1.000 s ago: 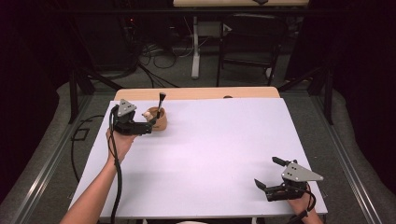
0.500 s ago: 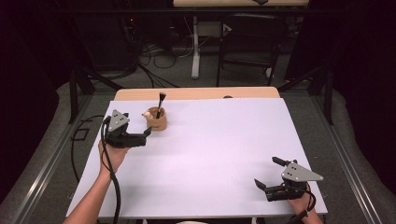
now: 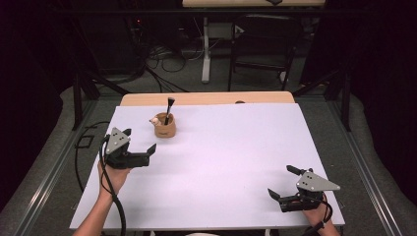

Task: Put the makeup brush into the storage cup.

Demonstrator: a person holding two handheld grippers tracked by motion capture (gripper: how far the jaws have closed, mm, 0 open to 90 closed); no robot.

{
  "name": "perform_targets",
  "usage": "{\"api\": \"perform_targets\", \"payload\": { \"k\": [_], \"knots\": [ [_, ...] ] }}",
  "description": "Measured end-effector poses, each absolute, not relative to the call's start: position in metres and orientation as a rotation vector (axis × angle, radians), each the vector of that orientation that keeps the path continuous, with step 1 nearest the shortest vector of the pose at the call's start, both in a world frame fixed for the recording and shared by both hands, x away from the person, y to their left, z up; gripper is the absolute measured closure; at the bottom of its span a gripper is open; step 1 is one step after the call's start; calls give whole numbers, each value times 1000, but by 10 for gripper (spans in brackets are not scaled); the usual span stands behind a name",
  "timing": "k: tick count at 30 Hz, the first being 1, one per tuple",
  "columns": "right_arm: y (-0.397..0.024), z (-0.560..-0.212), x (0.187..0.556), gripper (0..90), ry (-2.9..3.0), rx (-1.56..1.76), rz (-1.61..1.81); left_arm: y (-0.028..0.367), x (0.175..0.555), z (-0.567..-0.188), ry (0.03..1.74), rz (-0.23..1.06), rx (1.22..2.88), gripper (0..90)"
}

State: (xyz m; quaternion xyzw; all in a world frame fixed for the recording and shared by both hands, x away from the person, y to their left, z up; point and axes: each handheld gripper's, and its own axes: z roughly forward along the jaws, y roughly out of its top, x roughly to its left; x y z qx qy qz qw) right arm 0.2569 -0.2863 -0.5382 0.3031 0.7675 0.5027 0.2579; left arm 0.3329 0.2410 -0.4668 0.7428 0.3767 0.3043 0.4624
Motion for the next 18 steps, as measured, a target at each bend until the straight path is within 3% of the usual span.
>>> {"api": "perform_targets", "payload": {
  "k": [18],
  "knots": [
    [-286, -538, 257, 0, 2085, 821, 1359, 262, 291, -492, 949, 758, 1753, 1]
  ]
}}
